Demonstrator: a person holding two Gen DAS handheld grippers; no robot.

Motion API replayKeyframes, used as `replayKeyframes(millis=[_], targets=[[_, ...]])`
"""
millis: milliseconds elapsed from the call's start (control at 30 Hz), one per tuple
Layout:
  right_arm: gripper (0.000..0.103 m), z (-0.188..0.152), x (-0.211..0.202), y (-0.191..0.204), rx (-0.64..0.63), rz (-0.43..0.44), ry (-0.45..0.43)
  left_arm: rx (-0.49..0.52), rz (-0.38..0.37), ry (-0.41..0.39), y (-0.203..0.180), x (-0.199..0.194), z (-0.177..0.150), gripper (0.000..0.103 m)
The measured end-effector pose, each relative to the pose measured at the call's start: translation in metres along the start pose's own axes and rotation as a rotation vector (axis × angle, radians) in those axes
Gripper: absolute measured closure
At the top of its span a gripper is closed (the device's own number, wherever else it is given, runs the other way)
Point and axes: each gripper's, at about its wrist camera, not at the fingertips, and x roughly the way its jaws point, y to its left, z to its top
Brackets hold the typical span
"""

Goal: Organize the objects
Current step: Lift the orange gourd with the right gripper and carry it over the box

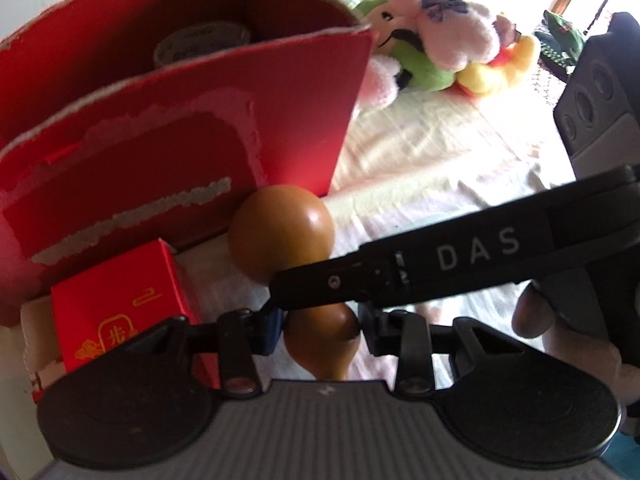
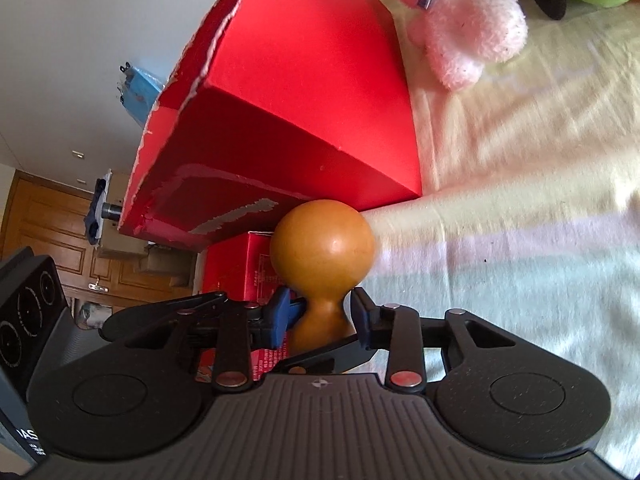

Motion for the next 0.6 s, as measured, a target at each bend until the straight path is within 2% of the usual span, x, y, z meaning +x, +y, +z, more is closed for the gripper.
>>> replayKeyframes(millis=[267,400,600], targets=[[0.07,-0.013,-0.036,0.003,0.028,-0.001,-0.07,0.144,-0.066,-0.044,-0.025,-0.025,0.001,0.067],[0.07,-0.02,-0.063,0.007,0.034,-0.028,-0.157,0.25,-0.092,-0.097,-0.043,-0.039,0.011,0.067],[0.07,-0.02,-0.099,0.027,-0.001,-0.06,-0.309,0.34,-0.131,-0.205,-0.061,-0.063,0.031,0.067]])
